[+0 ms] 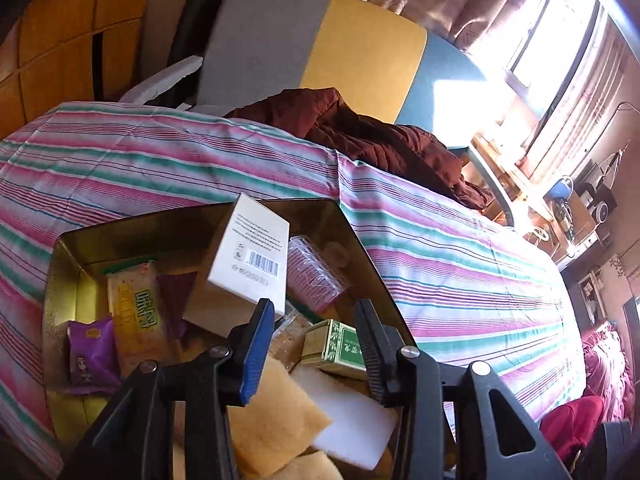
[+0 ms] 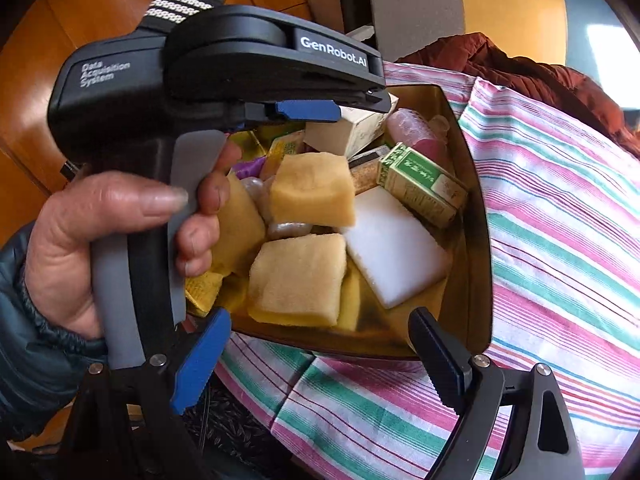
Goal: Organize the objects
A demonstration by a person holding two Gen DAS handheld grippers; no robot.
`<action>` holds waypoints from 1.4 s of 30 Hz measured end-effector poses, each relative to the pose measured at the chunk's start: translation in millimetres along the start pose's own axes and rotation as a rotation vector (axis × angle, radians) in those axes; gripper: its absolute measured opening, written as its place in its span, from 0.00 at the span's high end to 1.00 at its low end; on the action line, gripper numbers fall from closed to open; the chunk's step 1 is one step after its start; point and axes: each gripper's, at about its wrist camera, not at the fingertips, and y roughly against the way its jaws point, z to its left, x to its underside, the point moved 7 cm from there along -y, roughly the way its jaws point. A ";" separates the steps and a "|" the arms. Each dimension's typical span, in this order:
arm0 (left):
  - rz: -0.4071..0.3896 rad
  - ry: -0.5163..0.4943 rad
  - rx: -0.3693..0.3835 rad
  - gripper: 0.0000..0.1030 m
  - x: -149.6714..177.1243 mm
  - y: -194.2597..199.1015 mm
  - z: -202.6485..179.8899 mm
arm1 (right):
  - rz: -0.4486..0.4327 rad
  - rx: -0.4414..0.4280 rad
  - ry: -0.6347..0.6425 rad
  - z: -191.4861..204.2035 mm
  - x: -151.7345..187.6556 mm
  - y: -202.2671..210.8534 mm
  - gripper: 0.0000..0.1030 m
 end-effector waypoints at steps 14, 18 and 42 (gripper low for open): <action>-0.158 -0.040 -0.209 0.52 21.4 73.4 36.7 | -0.010 0.028 0.012 5.4 -3.5 -2.9 0.10; -0.193 -0.062 -0.257 0.51 32.5 93.3 38.4 | -0.039 0.070 0.014 3.5 -10.3 2.6 0.07; -0.233 0.021 -0.414 0.28 84.3 135.3 45.9 | -0.164 0.312 0.009 -12.6 -27.8 29.6 0.00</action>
